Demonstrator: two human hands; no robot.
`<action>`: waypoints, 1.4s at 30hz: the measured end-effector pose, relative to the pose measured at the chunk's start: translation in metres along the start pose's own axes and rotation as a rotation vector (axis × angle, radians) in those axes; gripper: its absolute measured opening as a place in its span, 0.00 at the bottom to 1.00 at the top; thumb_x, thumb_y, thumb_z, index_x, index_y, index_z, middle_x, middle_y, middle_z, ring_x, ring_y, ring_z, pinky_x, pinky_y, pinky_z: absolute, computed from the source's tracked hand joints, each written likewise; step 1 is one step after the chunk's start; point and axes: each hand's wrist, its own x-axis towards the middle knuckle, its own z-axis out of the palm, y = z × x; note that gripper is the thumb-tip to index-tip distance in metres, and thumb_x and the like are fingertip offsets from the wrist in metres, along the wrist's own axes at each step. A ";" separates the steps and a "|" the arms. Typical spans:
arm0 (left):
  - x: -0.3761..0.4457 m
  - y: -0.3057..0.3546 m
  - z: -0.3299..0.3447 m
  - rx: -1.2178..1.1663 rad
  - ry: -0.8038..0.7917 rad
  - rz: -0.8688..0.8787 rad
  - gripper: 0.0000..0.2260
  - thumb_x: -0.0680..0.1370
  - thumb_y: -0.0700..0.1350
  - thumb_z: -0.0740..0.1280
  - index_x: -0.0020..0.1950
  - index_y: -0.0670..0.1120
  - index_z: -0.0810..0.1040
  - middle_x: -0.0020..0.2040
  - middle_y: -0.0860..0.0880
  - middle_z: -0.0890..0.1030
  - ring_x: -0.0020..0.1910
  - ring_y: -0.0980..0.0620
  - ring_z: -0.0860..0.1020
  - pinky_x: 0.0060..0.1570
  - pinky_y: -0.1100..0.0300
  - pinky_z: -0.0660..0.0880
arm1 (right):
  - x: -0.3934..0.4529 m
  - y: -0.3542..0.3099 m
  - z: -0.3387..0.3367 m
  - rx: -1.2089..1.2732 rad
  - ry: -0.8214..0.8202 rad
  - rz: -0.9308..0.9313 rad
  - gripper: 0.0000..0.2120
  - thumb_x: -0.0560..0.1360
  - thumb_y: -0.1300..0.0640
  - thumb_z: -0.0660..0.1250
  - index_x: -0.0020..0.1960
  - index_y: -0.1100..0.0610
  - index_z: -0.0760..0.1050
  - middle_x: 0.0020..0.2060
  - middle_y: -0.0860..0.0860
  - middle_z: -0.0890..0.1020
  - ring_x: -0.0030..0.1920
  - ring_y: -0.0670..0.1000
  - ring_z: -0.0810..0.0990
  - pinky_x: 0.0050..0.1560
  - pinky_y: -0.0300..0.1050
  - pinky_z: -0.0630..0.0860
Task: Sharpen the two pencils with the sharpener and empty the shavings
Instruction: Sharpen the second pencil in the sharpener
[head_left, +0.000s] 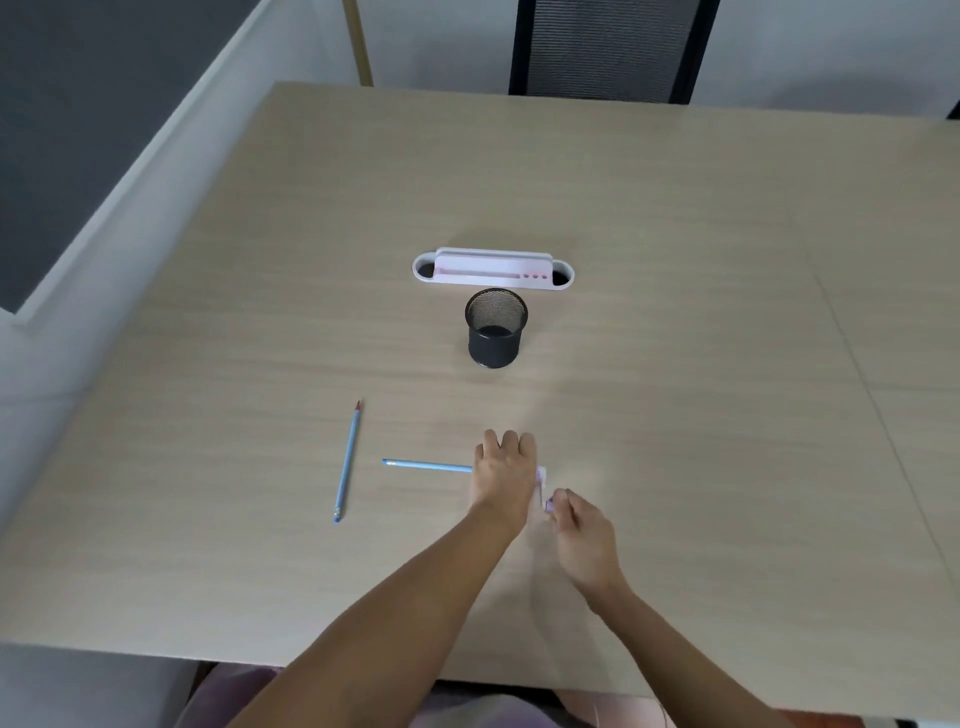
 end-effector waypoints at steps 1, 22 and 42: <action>0.001 -0.001 0.003 -0.018 0.021 0.021 0.15 0.69 0.41 0.70 0.53 0.42 0.70 0.48 0.45 0.76 0.47 0.44 0.73 0.42 0.56 0.72 | 0.003 -0.007 -0.006 0.040 -0.031 0.002 0.18 0.78 0.55 0.54 0.30 0.52 0.62 0.27 0.47 0.67 0.28 0.45 0.63 0.32 0.41 0.61; -0.002 0.001 -0.004 0.021 0.110 -0.010 0.18 0.51 0.46 0.78 0.36 0.49 0.76 0.30 0.53 0.77 0.31 0.51 0.75 0.27 0.64 0.71 | 0.002 0.003 0.010 0.053 0.071 0.022 0.20 0.81 0.53 0.53 0.31 0.54 0.65 0.29 0.49 0.70 0.33 0.50 0.69 0.37 0.45 0.65; 0.004 0.004 0.002 0.005 0.068 -0.047 0.17 0.59 0.43 0.76 0.43 0.47 0.74 0.38 0.51 0.78 0.38 0.50 0.75 0.36 0.63 0.72 | 0.012 0.019 0.017 -0.065 0.133 -0.020 0.19 0.80 0.55 0.56 0.30 0.55 0.65 0.27 0.53 0.72 0.31 0.52 0.70 0.35 0.47 0.66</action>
